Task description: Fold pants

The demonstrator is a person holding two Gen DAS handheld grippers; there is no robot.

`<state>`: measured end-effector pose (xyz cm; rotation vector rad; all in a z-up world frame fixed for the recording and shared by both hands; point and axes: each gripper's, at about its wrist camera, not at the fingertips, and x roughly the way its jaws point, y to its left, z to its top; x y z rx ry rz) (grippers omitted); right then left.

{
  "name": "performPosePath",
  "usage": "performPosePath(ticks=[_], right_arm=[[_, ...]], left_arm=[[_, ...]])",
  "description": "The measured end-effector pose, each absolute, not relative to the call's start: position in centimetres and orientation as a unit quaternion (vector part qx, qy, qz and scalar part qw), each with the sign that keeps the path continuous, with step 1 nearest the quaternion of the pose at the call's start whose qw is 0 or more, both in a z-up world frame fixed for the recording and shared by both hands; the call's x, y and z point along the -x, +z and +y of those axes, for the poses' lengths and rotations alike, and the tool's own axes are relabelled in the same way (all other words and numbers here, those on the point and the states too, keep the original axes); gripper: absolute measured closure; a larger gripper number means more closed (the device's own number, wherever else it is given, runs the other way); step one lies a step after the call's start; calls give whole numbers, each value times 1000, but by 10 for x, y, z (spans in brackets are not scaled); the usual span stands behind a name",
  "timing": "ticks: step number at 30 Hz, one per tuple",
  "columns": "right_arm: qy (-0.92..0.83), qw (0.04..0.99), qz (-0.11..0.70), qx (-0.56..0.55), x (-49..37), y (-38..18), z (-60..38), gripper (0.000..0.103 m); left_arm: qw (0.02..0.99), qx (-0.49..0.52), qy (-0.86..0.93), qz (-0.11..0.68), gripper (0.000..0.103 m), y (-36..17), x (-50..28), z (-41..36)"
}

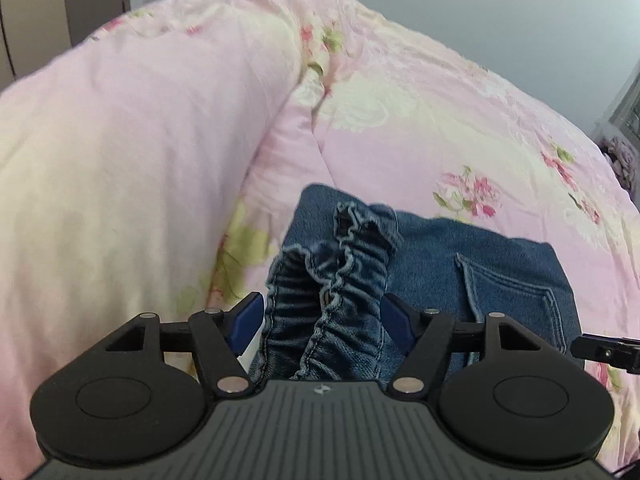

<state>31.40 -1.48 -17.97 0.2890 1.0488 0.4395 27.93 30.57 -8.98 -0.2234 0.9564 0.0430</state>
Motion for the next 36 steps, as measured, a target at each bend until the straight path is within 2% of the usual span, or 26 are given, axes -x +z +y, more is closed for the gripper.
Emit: performPosePath(ticks=[4,6,10,11,12,15,18,23,29,36], right_arm=[[216,868,442,-72,-290,-133,-14,31],[222,887,403,-40,-273,-106,-15,26],[233,918,319,13,-232,-50,-18,23],[228,926,299,25,-220,-37,-19,19],[217,936,274,36,-207,-24,-21,4],[215,952,205,75,-166,4,-28,5],[222,955,173,96,-128,19,-38,5],[212,958,165,95,-81,18,-64,5],[193,964,173,60,-40,-18,-79,5],[194,958,213,1,-29,-62,-82,5]], left_arm=[[911,112,23,396,25,-33,-250,293],[927,95,23,363,25,-1,-234,278],[949,36,44,310,23,51,-200,236],[952,22,49,301,22,60,-191,225],[955,8,51,293,21,69,-181,212],[965,-12,49,259,13,86,-145,175],[969,-29,52,239,13,90,-116,145],[967,-83,66,231,11,76,-76,101],[966,-103,71,227,11,44,-37,76],[963,-114,81,230,9,10,-21,65]])
